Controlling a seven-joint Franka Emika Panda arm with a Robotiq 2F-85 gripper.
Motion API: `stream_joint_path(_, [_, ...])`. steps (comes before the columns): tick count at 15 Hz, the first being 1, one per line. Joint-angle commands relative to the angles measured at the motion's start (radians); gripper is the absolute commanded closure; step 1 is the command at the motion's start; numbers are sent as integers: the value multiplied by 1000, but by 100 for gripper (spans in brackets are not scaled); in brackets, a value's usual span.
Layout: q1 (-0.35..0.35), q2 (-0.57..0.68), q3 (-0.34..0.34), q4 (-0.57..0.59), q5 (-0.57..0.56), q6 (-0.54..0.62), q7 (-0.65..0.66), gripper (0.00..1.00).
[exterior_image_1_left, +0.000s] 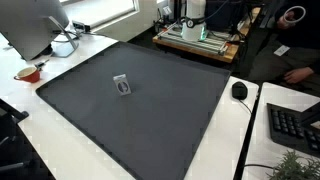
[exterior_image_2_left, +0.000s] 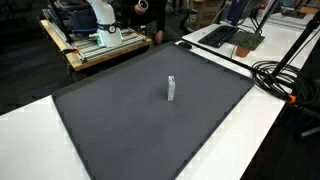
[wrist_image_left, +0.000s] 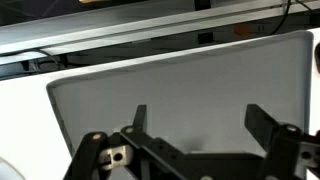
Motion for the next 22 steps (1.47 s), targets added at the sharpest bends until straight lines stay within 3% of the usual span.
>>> stream_joint_path(1, [4,1,-3,3,-1,-2,2,0])
stream_joint_path(9, [28,-16,23,-18,-35,23,-38,0])
stream_joint_path(13, [108,-11,100,-55,-90,26,-95,0])
stream_joint_path(22, [346,97,261,-98,-96,78,-190,0])
